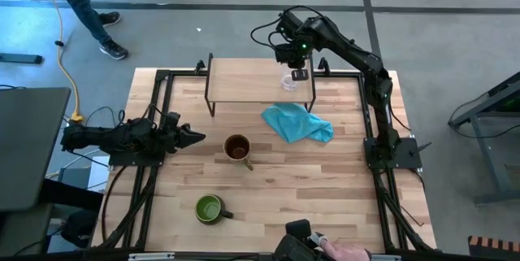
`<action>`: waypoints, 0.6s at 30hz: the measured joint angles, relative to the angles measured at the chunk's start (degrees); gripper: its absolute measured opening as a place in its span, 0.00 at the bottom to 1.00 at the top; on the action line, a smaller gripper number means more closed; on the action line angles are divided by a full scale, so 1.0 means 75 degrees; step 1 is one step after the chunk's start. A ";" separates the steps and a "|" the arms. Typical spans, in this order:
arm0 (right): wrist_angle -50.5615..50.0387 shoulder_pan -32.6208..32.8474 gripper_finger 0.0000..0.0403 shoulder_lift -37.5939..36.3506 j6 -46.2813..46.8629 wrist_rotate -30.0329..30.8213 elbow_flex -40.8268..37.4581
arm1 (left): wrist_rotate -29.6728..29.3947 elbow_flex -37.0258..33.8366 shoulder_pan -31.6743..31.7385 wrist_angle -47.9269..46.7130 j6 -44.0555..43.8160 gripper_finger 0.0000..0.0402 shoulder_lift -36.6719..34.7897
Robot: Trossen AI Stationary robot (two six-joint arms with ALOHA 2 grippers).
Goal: Stack small to large cups/mugs on shelf
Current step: Put the transparent mug on the shelf
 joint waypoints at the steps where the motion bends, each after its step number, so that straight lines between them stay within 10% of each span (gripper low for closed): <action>1: -0.0001 0.0000 0.13 0.0000 0.0000 0.0000 0.0000 | -0.0001 0.0000 0.0000 -0.0001 0.0000 0.22 -0.0001; 18: 0.0003 0.0006 0.13 0.0000 -0.0026 0.0058 0.0000 | 0.0001 0.0000 0.0000 -0.0003 0.0000 0.22 -0.0003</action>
